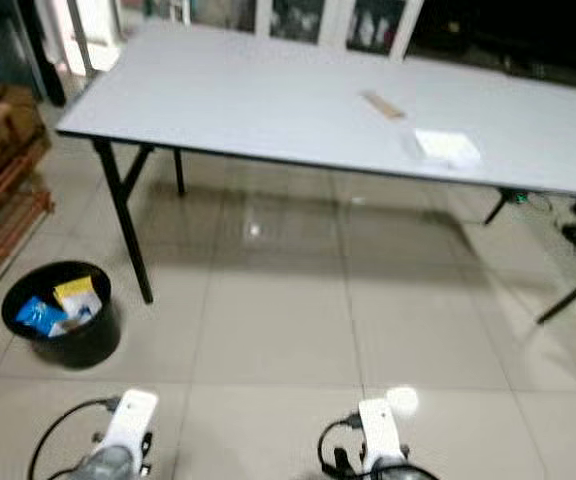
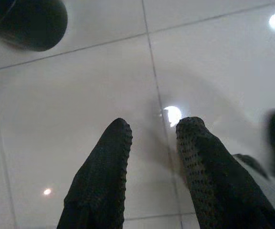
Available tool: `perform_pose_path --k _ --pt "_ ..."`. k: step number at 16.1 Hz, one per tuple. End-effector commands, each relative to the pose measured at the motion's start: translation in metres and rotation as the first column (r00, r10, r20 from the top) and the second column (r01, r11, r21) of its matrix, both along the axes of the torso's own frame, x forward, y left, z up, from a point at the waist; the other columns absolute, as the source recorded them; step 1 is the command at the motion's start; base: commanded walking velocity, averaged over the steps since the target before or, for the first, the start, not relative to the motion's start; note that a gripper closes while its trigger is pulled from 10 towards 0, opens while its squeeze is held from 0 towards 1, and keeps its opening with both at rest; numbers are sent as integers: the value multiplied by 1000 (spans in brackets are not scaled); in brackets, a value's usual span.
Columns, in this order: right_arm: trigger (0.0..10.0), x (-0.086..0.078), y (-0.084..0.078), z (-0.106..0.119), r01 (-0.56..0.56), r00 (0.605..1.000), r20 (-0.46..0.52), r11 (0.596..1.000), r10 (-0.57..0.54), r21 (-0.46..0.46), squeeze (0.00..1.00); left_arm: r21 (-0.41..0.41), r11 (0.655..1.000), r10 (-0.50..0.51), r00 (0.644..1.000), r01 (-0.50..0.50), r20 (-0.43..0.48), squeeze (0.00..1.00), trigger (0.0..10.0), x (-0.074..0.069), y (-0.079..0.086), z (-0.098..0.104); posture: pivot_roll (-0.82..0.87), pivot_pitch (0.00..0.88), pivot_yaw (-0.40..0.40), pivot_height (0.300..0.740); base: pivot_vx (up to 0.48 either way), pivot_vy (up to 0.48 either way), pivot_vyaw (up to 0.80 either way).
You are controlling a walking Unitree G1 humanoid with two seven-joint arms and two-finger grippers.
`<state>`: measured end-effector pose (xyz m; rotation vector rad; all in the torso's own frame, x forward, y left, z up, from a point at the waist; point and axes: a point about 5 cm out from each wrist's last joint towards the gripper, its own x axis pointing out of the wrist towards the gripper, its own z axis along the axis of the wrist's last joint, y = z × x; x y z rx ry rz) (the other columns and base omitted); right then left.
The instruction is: Picking trash to rubbish bin
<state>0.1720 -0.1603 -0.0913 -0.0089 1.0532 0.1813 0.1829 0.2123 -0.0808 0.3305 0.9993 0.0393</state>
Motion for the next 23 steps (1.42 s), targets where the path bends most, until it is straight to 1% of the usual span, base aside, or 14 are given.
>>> perform_pose_path --k 1,7,9,11,12,13,14,15,16,18,20,21,22,23 --pt "10000 3 -7 2 12 1000 12 1000 -12 -15 0 -15 1000 0 1000 0 -8 0 10000 -2 -8 -3 2 48 -88 740 0 0 0" --pt "10000 5 -5 3 7 1000 22 1000 -7 -8 0 -45 999 18 999 -17 32 0 10000 1 -9 -1 4 50 -91 740 0 0 0" --pt "10000 15 -6 8 -9 998 68 1000 10 -12 0 3 1000 -14 995 14 98 0 10000 17 -7 9 1 51 -92 740 0 0 0" --pt "10000 40 -8 23 -2 981 195 1000 6 -20 0 -3 1000 -19 969 20 248 0 10000 40 -8 25 2 48 -95 740 0 0 0" --pt "10000 56 -13 34 8 958 287 998 12 -68 0 25 999 -45 943 39 330 0 10000 57 -6 39 3 47 -96 740 0 0 0" --pt "10000 73 -16 49 47 921 390 997 -17 -68 0 43 998 -59 902 45 427 0 10000 78 -5 57 5 47 -96 740 0 0 0" --pt "10000 108 -15 85 91 809 584 996 -74 0 0 40 997 -72 805 60 589 0 10000 106 -8 90 6 44 -94 740 0 0 0" --pt "10000 124 -12 105 80 745 663 996 -79 30 0 38 997 -75 759 67 647 0 10000 117 -10 104 1 38 -92 740 0 0 0" --pt "10000 149 -3 144 38 621 780 997 -75 65 0 1 998 -46 663 68 747 0 10000 136 -14 134 -5 31 -89 740 0 0 0" --pt "10000 163 2 171 27 535 841 997 -80 77 0 -21 996 -33 591 84 806 0 10000 149 -21 157 5 23 -92 740 0 0 0" --pt "10000 180 13 214 24 393 912 992 -121 121 0 21 992 -78 474 124 877 0 10000 168 -42 193 5 4 -89 740 0 0 0" --pt "10000 184 15 225 32 355 924 990 -141 139 0 2 991 -59 422 133 905 0 10000 174 -51 210 7 0 -88 740 0 0 0" --pt "10000 185 16 229 35 346 926 989 -149 146 0 3 990 -60 404 140 913 0 10000 176 -55 216 8 0 -88 740 0 0 0" --pt "10000 186 20 235 39 334 930 988 -152 148 0 28 985 -90 363 173 927 0 10000 180 -65 231 11 0 -84 740 0 0 0"
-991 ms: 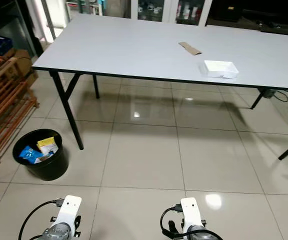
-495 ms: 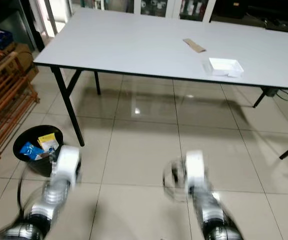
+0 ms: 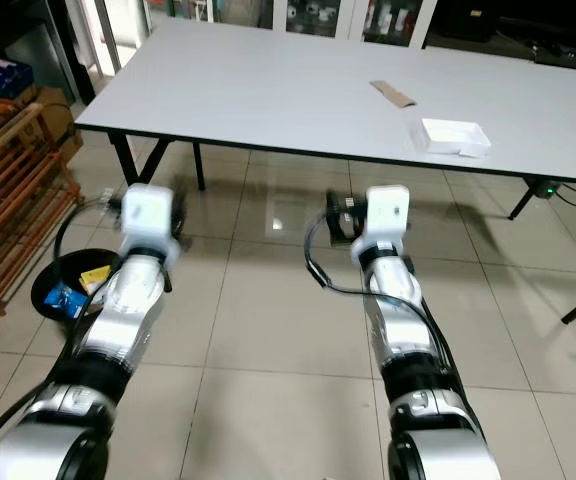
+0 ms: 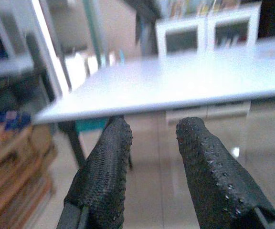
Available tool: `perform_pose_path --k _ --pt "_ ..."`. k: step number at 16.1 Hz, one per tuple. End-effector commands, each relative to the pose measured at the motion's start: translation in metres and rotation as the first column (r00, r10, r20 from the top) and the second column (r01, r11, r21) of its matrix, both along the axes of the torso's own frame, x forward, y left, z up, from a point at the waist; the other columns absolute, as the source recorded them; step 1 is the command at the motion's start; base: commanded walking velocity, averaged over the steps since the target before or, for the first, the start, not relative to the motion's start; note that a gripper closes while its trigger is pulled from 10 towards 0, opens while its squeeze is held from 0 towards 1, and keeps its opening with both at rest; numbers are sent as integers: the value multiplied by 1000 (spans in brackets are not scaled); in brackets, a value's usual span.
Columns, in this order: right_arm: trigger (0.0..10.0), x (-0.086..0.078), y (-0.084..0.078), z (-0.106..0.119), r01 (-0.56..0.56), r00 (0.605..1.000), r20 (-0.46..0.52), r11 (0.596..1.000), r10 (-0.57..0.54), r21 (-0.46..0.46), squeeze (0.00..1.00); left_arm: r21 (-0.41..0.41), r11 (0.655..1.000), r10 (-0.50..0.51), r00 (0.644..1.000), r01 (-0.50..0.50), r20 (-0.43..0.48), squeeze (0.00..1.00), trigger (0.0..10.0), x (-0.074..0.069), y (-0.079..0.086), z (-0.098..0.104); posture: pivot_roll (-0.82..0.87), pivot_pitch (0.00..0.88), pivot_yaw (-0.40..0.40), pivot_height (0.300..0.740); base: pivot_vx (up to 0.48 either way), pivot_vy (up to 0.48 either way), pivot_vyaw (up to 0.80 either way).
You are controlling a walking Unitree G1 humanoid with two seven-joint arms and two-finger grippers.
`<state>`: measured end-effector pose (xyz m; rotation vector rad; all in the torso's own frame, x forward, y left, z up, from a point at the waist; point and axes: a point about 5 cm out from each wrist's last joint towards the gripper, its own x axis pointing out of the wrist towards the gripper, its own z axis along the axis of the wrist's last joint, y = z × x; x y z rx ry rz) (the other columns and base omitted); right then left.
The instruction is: Picking trash to rubbish bin
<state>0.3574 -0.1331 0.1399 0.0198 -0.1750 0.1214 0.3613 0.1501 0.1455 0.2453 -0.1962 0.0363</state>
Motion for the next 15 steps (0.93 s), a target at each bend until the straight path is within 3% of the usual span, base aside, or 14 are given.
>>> perform_pose_path --k 1,6,12,15 --pt "10000 2 -5 10 36 999 21 999 -36 28 0 6 1000 -11 1000 11 14 0 10000 2 -5 7 6 0 -80 740 0 0 0" --pt "10000 6 -10 29 50 996 67 999 -51 15 0 30 999 15 1000 -15 14 0 10000 -5 8 5 -2 0 -77 740 0 -49 0" --pt "10000 6 4 25 0 1000 22 1000 1 -19 0 48 998 37 999 -38 14 0 10000 -9 12 3 5 0 -88 740 0 -342 0" --pt "10000 4 1 22 9 1000 16 1000 -9 -16 0 46 998 46 999 -46 11 0 10000 -10 13 2 12 0 -94 740 0 -384 0"
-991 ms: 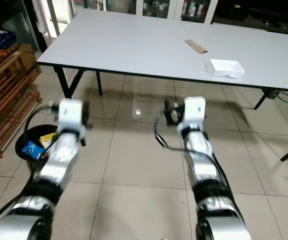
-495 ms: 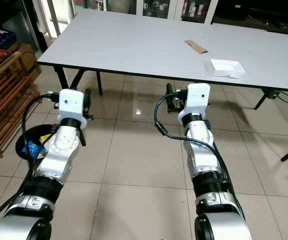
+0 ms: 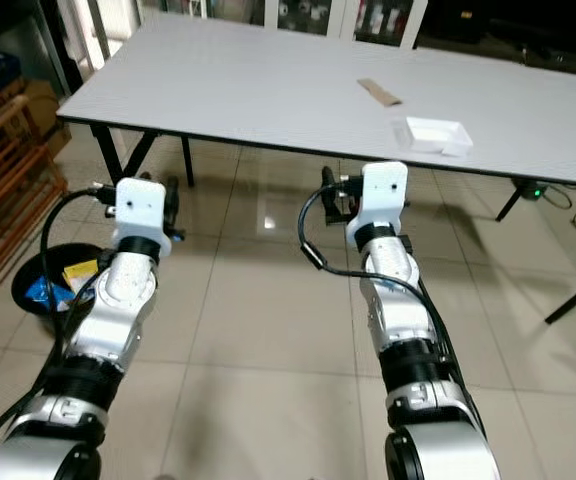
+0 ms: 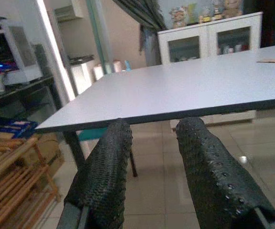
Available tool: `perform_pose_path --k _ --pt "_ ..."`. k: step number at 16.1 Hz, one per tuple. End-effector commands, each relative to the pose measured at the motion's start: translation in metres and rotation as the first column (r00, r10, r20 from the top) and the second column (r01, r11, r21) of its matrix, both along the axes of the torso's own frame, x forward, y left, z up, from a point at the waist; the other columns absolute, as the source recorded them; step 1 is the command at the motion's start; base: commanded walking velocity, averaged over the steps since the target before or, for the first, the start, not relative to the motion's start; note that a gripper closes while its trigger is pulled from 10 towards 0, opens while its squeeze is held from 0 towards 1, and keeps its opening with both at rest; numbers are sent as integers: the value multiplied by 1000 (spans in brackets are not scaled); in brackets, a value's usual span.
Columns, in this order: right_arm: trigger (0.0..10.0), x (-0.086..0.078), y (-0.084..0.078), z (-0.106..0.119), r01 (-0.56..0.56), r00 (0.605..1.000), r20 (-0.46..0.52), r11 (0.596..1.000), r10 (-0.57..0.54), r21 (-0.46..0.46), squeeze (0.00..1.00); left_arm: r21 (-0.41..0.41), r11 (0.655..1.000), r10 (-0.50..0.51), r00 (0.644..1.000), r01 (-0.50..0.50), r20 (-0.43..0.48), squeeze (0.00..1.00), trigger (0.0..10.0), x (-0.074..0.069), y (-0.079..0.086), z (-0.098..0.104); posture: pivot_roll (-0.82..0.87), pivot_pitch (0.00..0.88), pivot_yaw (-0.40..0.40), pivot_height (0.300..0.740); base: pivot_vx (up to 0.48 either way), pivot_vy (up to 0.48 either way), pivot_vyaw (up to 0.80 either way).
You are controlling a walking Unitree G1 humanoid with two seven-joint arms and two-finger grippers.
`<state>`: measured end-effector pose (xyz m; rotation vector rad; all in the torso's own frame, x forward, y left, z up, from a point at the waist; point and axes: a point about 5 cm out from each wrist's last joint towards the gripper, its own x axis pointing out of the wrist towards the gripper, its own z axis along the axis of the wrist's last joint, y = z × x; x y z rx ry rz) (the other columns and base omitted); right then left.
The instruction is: Picking trash to rubbish bin
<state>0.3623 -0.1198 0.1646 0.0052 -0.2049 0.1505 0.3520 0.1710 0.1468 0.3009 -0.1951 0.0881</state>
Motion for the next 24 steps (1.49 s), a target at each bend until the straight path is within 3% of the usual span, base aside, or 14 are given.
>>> perform_pose_path --k 1,9,16,24 --pt "10000 -1 -12 -3 35 999 -17 999 -35 -3 0 -2 1000 -9 1000 9 8 0 10000 0 -7 1 14 0 -95 740 0 -379 0" --pt "10000 -4 -10 -5 44 999 -24 999 -44 11 0 15 1000 -27 1000 27 2 0 10000 0 -7 5 0 0 -59 740 0 -376 0" --pt "10000 -7 -15 -5 55 998 -35 998 -54 12 0 -12 999 -35 999 35 2 0 10000 1 -17 7 -2 0 -76 740 0 -376 0" --pt "10000 -3 -8 -2 32 999 -45 999 -31 4 0 -31 999 -8 1000 8 -3 0 10000 1 -12 6 3 0 -100 740 0 -377 0"
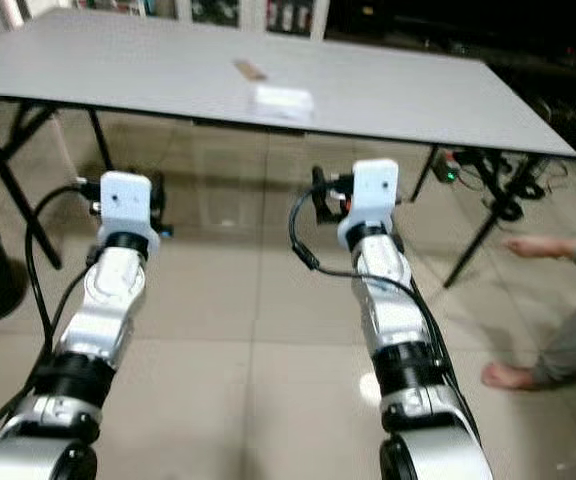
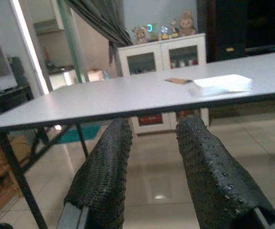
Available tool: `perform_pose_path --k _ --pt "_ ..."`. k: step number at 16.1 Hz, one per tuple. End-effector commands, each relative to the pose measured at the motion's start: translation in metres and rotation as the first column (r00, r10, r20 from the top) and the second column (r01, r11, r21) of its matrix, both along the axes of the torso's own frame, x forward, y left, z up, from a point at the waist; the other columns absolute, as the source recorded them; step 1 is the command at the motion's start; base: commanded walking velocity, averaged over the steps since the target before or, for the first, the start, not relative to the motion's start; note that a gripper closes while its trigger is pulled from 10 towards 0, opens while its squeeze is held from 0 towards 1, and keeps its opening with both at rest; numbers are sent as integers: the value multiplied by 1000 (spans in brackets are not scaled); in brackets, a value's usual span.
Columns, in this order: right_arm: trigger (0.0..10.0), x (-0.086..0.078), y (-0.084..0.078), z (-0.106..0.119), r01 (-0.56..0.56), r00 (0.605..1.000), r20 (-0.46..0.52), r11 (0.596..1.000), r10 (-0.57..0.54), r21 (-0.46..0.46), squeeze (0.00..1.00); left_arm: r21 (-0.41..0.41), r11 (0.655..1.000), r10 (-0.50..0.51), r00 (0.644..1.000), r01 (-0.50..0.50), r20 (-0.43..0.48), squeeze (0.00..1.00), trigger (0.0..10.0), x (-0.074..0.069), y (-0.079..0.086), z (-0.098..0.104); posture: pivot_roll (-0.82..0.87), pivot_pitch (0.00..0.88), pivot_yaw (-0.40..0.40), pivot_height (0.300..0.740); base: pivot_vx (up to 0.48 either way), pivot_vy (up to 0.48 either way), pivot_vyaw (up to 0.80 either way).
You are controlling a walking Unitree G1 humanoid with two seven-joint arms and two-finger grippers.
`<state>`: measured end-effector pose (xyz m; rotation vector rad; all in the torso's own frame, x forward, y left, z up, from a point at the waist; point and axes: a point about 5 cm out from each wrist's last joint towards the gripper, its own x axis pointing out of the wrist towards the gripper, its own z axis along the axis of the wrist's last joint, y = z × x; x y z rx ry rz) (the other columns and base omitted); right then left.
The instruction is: Picking trash to rubbish bin
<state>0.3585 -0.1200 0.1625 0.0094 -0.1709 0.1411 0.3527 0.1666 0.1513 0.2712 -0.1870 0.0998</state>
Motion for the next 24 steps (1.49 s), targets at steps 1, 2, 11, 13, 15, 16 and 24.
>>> perform_pose_path --k 1,2,11,13,15,16,24 --pt "10000 1 -9 0 25 1000 -10 1000 -25 2 0 0 1000 -18 1000 18 1 0 10000 1 -7 2 6 0 -96 740 0 -315 0" --pt "10000 1 -9 0 25 1000 -11 1000 -25 2 0 0 1000 -19 1000 19 1 0 10000 1 -7 2 5 0 -93 740 0 -247 0" --pt "10000 3 -10 -1 37 999 -15 999 -37 7 0 -18 997 -80 997 80 3 0 10000 4 -18 5 5 0 -83 740 30 0 0" --pt "10000 3 -9 -1 33 999 -17 999 -33 5 0 -18 998 -68 998 68 -4 0 10000 4 -15 5 7 0 -85 740 390 0 0" --pt "10000 3 -8 -2 29 999 -21 1000 -29 1 0 -13 998 -66 998 66 -3 0 10000 4 -14 6 9 0 -85 740 427 0 0" --pt "10000 4 -8 -2 28 999 -21 1000 -28 1 0 -11 998 -65 998 65 -3 0 10000 5 -14 6 7 0 -84 740 435 0 0" --pt "10000 3 -6 -1 18 1000 -17 1000 -18 3 0 1 998 -70 998 70 -8 0 10000 6 -16 8 4 0 -78 740 439 0 0"
